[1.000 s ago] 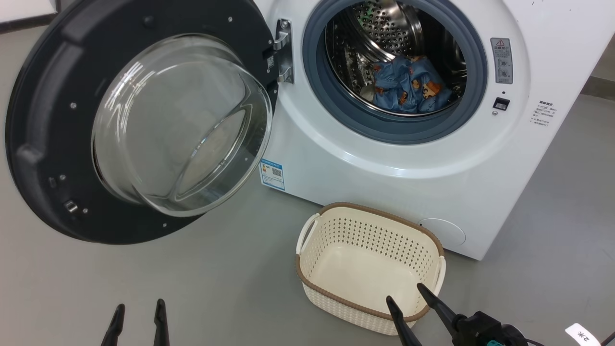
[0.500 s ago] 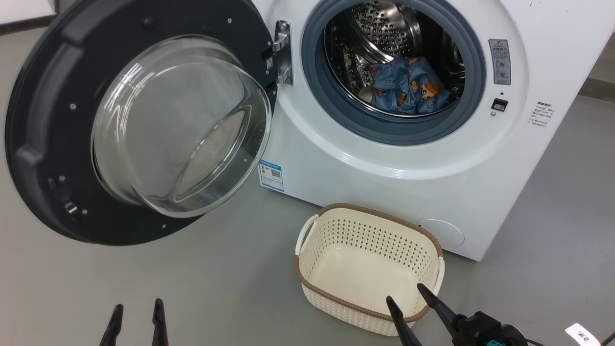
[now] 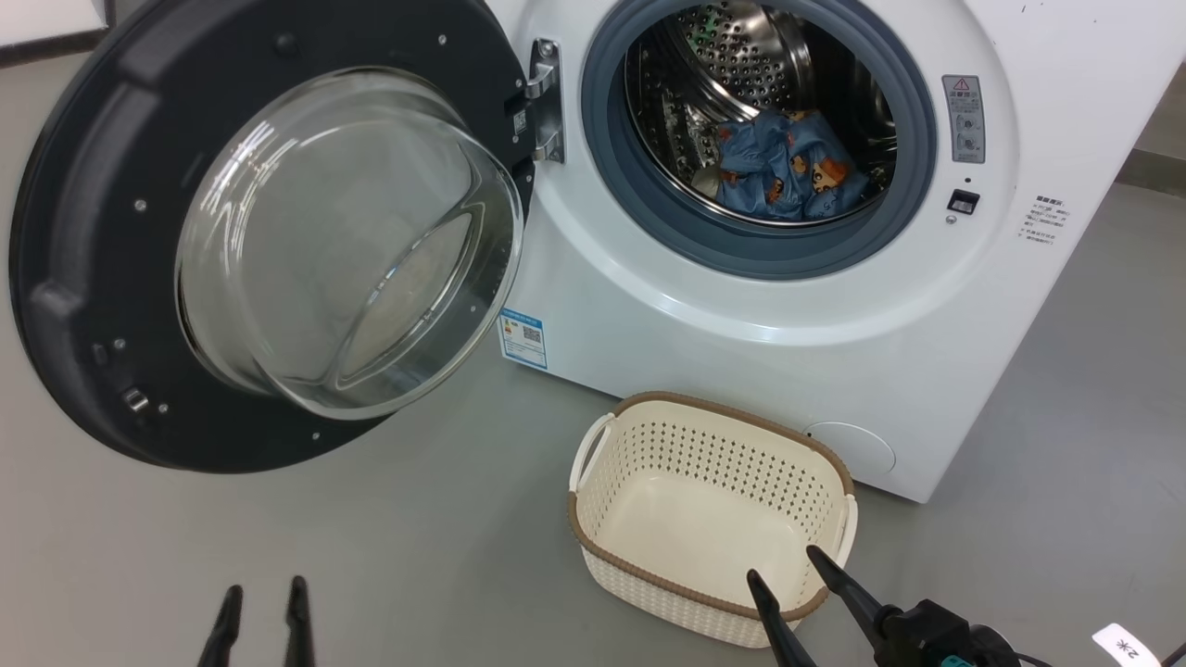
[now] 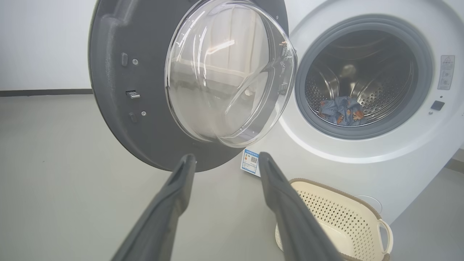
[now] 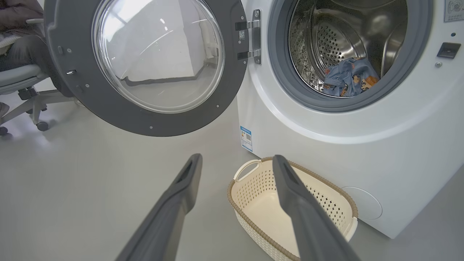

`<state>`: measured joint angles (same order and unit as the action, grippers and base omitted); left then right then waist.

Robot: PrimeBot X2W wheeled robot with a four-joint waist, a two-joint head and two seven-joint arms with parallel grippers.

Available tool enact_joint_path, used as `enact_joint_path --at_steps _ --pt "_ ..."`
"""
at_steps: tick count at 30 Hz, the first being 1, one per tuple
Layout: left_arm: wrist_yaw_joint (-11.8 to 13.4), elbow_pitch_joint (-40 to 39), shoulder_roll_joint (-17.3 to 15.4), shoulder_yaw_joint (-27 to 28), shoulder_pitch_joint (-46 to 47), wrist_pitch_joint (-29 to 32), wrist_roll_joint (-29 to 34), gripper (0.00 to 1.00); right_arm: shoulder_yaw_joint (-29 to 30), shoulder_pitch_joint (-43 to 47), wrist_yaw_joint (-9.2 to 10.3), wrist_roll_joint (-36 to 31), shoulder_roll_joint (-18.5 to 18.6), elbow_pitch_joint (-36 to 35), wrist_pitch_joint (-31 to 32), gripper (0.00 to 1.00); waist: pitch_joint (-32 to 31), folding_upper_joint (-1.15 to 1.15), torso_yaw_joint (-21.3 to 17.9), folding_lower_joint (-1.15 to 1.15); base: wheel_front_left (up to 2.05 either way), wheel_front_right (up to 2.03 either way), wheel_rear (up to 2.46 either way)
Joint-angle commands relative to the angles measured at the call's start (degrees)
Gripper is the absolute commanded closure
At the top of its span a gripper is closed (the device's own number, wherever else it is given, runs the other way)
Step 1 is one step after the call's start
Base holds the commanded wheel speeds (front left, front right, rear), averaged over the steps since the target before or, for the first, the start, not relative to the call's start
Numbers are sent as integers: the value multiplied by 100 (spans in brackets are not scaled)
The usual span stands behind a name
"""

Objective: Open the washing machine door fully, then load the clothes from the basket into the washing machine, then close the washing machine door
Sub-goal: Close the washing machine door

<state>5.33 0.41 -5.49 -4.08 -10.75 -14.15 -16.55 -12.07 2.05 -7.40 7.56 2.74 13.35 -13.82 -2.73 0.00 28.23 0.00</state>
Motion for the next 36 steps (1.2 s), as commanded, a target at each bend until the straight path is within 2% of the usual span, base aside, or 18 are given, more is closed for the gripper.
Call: enact_joint_path --at_steps 1,7,11,14,20,21,25,31,34,36 --pt "15 -185 -43 213 151 -66 -88 100 -107 -209 -9 -20 14 -129 -84 0 2 0 2 0 0 0 0" --pt "60 -418 -16 491 197 -77 -283 100 -54 -158 -9 -102 14 -229 -19 0 131 0 16 0 0 0 0" --pt "77 -663 29 1005 393 -82 -734 100 58 -84 -9 -263 42 -397 115 0 338 0 21 0 0 0 0" --pt "26 -787 -73 1482 635 -83 -995 100 175 19 -9 -345 121 -600 229 0 535 0 9 0 0 0 0" --pt "-238 -652 -588 2481 1341 -84 -1666 100 265 147 -9 -418 427 -1104 522 0 1082 0 -162 0 0 0 0" --pt "-238 -652 -588 2481 1341 -84 -1666 100 265 147 -9 -418 427 -1104 522 0 1082 0 -162 0 0 0 0" --pt "-371 -275 -1076 3051 1948 -11 -2220 100 308 150 -9 -397 644 -1386 663 0 1419 0 -308 0 0 0 0" --pt "-372 569 -1690 3700 2930 448 -3156 100 309 106 -9 -346 866 -1646 775 0 1754 0 -529 0 0 0 0" --pt "-307 1180 -1942 4030 3446 792 -3740 100 289 63 -9 -333 940 -1726 807 0 1851 0 -637 0 0 0 0" --pt "-353 1667 -2161 4208 3736 1013 -4074 100 266 35 -9 -325 977 -1758 820 0 1890 0 -714 0 0 0 0"
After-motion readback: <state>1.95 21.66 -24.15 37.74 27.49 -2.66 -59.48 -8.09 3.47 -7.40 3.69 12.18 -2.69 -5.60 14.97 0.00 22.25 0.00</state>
